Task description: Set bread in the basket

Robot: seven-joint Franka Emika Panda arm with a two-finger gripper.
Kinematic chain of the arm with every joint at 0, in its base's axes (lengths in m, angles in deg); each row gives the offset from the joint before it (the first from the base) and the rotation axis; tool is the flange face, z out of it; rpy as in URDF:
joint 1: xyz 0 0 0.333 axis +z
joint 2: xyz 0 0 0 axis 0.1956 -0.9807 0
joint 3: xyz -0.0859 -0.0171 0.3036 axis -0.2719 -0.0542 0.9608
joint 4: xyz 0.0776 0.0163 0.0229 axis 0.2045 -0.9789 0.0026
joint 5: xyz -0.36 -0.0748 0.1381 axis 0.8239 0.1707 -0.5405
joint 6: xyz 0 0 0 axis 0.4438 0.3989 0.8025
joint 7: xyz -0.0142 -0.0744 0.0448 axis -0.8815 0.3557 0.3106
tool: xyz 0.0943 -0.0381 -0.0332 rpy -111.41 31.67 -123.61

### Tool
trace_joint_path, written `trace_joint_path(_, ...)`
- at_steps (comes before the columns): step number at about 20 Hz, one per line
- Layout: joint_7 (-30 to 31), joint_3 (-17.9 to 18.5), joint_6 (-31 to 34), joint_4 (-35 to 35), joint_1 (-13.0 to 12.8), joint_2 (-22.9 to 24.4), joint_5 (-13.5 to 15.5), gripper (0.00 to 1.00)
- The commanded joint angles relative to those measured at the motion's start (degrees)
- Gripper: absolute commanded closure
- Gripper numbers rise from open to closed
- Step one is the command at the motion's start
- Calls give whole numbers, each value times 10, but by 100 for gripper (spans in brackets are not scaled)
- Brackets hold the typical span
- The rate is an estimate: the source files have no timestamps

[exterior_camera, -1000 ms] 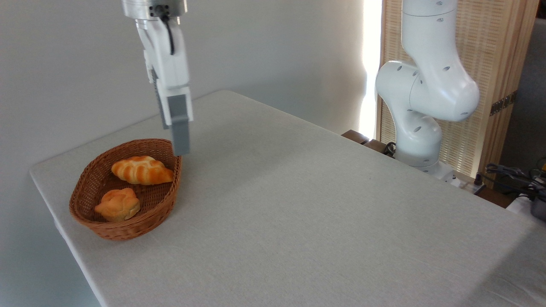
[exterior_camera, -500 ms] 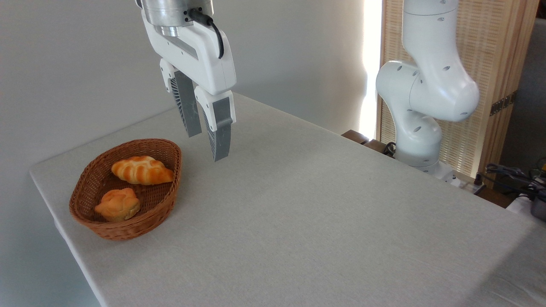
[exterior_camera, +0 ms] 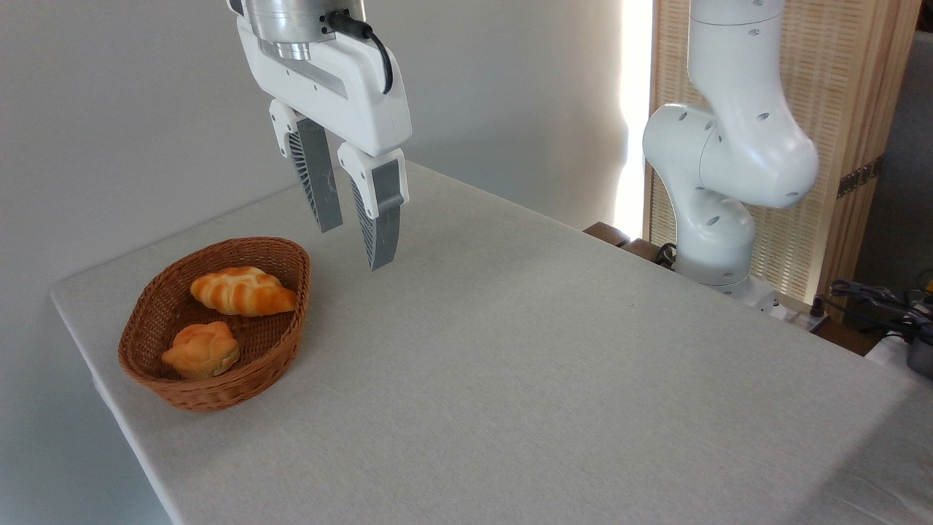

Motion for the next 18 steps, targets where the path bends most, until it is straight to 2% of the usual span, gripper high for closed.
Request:
trace_joint_path(1,13,7,-42,-58,-10,40,-19,0)
trace_joint_path(3,12,6,-66,-92,-10,61,-22,0)
trace_joint_path(6,8,3,-61,-90,-10,55,-27,0)
trace_joint_path(8,9,0,-52,-86,-11,54,-58,0)
trace_joint_path(18,13,-2,-26,-69,-14,41,-56,0)
